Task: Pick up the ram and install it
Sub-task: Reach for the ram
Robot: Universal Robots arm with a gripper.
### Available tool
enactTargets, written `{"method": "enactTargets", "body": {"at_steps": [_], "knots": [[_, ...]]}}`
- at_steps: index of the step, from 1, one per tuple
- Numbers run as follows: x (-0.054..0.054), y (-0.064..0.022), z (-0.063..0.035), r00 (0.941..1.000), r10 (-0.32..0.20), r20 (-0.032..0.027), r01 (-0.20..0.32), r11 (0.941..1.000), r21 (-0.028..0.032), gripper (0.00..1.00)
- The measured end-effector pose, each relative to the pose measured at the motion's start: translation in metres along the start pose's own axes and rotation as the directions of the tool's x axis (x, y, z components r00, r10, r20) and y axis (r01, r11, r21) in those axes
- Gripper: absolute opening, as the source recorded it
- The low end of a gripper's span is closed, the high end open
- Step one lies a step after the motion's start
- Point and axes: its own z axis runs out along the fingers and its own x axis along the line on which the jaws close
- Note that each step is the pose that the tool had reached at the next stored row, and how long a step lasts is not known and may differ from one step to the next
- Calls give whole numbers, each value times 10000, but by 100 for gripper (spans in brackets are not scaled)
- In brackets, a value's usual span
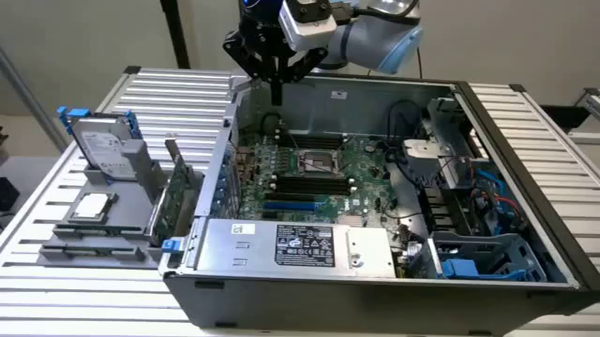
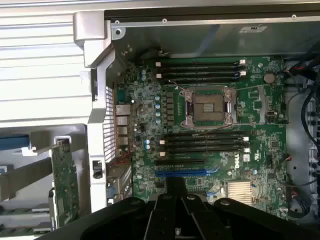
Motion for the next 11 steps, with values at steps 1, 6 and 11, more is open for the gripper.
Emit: {"method": "enactTargets", "body": {"at_steps": [1, 6, 11], "knots": [[0, 0, 0, 10000, 0, 0, 0, 10000, -1, 0], [0, 0, 0, 10000, 0, 0, 0, 10000, 0, 0], [0, 0, 0, 10000, 0, 0, 0, 10000, -1, 0]]}}
